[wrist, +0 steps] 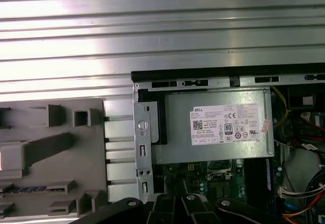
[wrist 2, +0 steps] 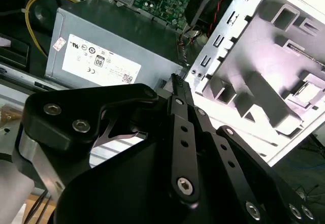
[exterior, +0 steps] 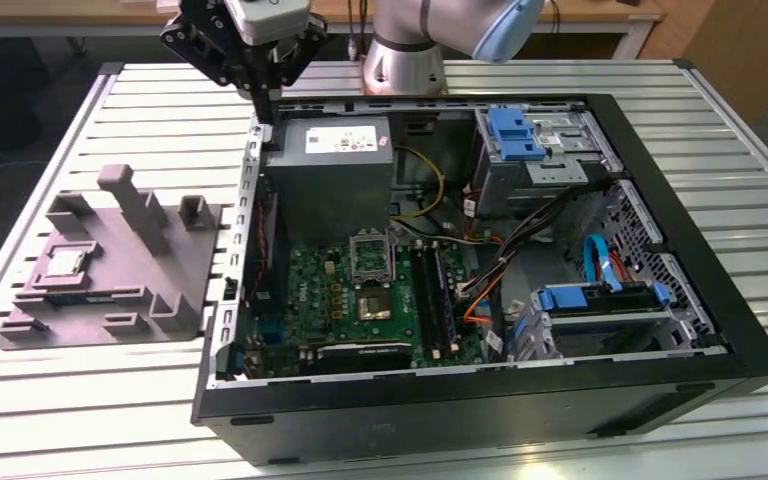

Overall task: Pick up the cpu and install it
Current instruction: 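Reach for the cpu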

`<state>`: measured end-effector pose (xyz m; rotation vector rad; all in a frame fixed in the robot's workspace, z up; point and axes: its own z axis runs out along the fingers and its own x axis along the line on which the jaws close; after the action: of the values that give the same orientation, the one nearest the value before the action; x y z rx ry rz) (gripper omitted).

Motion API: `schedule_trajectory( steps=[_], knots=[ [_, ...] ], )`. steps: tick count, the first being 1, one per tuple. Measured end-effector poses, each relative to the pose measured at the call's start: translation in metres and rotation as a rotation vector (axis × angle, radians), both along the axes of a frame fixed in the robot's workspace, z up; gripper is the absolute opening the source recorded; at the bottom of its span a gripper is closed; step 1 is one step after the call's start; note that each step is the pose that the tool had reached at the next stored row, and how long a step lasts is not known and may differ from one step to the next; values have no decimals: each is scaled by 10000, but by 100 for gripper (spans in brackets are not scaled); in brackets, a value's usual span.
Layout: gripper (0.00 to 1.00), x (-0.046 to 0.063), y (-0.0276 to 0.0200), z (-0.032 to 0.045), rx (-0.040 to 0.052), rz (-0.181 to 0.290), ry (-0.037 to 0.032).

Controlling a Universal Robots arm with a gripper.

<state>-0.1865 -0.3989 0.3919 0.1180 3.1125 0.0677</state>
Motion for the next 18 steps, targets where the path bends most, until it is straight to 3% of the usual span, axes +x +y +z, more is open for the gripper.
schedule_trajectory(
  steps=[1, 18],
  knots=[
    [11, -52, 0, -2, 0, 0, -1],
    [11, -152, 0, -2, 0, 0, 0]
  ],
)
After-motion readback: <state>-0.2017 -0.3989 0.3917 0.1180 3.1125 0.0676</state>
